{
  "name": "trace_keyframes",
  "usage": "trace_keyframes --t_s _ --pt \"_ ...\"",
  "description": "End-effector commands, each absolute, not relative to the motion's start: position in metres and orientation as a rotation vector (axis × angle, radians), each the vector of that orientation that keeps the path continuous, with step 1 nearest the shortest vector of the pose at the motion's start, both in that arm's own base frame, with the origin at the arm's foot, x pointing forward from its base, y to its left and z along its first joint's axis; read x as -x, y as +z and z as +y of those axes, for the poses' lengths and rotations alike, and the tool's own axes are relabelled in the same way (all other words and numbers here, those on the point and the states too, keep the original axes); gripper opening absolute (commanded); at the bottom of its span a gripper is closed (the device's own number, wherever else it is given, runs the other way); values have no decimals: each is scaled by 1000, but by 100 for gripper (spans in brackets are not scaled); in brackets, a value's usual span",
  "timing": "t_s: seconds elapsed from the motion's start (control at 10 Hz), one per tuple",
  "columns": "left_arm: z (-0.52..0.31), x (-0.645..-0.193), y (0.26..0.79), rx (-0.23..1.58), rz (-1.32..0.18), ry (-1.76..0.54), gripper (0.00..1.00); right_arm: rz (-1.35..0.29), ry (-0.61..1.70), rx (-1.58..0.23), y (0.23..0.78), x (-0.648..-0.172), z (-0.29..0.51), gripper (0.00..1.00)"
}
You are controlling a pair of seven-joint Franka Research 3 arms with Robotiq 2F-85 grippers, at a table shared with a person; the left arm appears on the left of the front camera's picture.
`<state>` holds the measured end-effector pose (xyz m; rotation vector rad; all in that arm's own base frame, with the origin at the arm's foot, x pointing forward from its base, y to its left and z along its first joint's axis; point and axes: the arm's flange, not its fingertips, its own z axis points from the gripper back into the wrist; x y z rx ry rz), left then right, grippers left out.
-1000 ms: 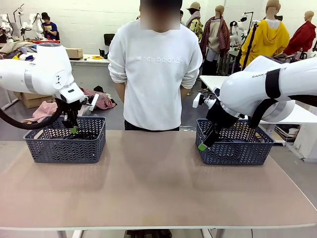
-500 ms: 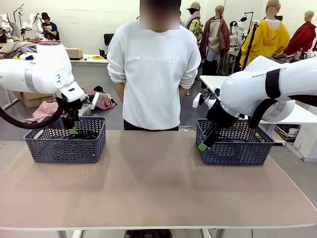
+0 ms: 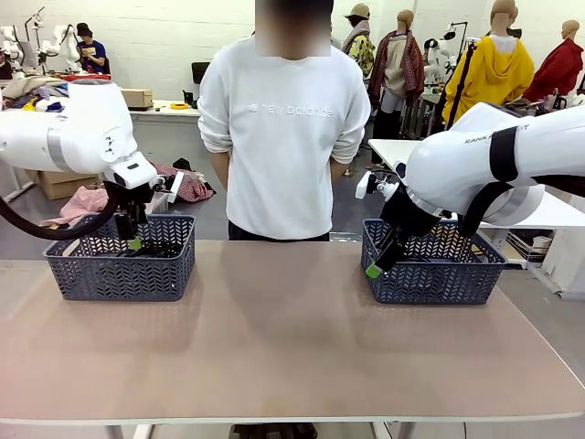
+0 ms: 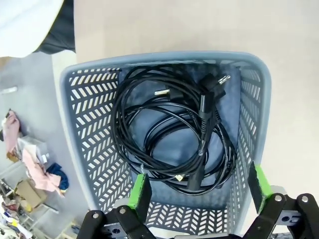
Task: Organize the cables according to human instructions.
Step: Pick up a bundle of cables and place it in the basket indicated by the human.
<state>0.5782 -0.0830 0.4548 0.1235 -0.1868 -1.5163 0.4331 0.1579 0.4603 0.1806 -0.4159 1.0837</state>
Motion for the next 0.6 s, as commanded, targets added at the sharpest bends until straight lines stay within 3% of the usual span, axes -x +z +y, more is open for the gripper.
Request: trace_keyframes --t_s 0.0,0.5 --pt "-82 -576 458 -128 -190 -1521 100 -415 1076 -172 461 -433 158 100" --pt "-82 -576 458 -128 -190 -1521 100 -415 1076 -172 461 -433 158 100"
